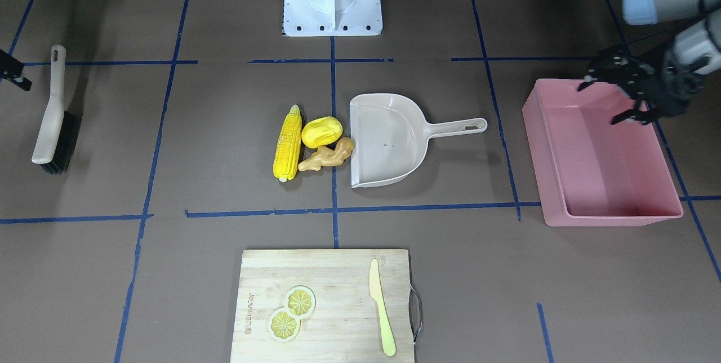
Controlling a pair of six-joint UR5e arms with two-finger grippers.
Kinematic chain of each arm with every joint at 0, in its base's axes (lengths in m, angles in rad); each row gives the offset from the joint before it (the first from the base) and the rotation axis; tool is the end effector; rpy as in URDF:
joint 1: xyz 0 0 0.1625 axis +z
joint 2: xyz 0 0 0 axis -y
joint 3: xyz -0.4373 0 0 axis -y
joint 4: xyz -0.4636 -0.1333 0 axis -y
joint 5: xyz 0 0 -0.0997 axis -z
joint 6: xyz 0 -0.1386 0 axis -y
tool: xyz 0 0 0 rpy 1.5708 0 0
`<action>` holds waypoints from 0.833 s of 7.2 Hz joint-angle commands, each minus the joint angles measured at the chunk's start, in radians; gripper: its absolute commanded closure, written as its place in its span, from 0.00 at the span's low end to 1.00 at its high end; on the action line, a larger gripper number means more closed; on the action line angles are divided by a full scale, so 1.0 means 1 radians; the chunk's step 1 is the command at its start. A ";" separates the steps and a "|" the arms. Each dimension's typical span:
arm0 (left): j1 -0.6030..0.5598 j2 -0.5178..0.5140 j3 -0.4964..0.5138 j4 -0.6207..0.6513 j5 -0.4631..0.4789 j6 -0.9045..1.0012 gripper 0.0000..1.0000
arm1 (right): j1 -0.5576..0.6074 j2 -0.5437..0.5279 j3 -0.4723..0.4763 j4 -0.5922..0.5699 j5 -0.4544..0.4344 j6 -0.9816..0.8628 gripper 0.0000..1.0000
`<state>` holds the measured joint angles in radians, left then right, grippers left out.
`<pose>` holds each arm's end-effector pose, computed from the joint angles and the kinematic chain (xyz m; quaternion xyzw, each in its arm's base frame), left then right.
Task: Sweep and dump trash into bin
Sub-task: 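Reach the left gripper to the dustpan handle while the right grasps the brush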
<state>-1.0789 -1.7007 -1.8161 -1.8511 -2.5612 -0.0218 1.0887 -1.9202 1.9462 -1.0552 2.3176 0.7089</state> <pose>0.2744 -0.5489 0.4257 0.1597 0.5071 0.3428 0.7745 -0.1747 -0.4183 0.5971 0.0090 -0.4307 0.0046 0.9024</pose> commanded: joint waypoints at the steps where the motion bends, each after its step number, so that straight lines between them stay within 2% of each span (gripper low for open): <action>1: 0.097 -0.097 0.001 -0.005 0.006 -0.082 0.04 | -0.161 -0.057 0.011 0.130 -0.137 0.163 0.05; 2: 0.115 -0.102 0.001 -0.005 0.007 -0.084 0.06 | -0.224 -0.059 0.011 0.159 -0.189 0.176 0.05; 3: 0.120 -0.102 -0.002 -0.005 0.053 -0.087 0.05 | -0.249 -0.068 0.010 0.161 -0.196 0.205 0.05; 4: 0.134 -0.108 -0.003 -0.007 0.105 -0.089 0.03 | -0.307 -0.071 0.002 0.161 -0.246 0.213 0.05; 6: 0.143 -0.111 -0.002 -0.007 0.119 -0.089 0.01 | -0.311 -0.097 -0.001 0.161 -0.245 0.208 0.06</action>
<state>-0.9408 -1.8091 -1.8180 -1.8568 -2.4541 -0.1100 0.7873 -2.0027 1.9476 -0.8950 2.0787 0.9176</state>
